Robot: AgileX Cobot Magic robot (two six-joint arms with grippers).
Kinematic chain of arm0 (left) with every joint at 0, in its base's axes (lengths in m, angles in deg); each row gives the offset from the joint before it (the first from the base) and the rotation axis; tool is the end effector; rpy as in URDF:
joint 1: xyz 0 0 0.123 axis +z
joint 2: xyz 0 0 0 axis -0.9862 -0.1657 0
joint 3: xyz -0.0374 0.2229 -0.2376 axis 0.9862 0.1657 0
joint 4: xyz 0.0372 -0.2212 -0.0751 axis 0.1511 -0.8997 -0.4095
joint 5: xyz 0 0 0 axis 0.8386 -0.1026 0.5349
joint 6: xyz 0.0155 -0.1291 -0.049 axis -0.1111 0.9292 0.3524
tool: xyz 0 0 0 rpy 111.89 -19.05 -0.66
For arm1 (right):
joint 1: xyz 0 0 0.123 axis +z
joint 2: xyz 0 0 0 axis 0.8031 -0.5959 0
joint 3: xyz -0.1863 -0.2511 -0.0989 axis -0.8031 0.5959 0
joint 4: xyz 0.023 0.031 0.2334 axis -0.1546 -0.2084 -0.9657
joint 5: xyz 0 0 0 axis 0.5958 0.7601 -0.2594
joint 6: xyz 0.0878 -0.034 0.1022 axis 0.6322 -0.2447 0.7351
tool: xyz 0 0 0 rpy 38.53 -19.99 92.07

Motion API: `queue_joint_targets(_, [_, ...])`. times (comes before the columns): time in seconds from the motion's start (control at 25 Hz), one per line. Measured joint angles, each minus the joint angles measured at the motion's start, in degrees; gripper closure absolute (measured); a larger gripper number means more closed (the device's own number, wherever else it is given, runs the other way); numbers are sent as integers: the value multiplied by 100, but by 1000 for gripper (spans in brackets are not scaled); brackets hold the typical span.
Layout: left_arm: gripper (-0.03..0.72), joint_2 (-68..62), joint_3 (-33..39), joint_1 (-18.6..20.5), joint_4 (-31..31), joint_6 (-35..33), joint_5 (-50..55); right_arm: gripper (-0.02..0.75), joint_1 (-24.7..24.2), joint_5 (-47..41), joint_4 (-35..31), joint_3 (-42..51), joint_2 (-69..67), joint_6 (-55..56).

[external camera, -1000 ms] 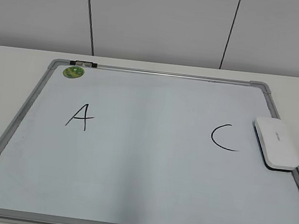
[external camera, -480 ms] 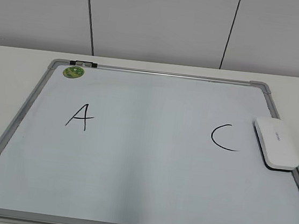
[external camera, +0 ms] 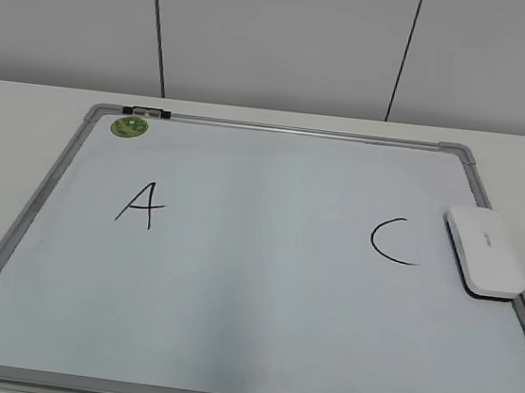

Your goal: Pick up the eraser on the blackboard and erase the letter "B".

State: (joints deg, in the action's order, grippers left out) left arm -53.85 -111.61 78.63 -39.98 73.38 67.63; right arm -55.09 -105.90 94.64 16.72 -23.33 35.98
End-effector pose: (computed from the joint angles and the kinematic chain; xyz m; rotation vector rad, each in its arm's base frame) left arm -0.0218 -0.0080 0.2463 0.0781 2.0866 -0.0822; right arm -0.0272 -0.0126 0.2405 0.0188 2.0962 -0.1590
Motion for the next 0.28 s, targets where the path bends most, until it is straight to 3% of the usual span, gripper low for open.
queue_joint_targets(0.28, [307,0,0,0,0,0,0,146,0,0,0,0,0,0])
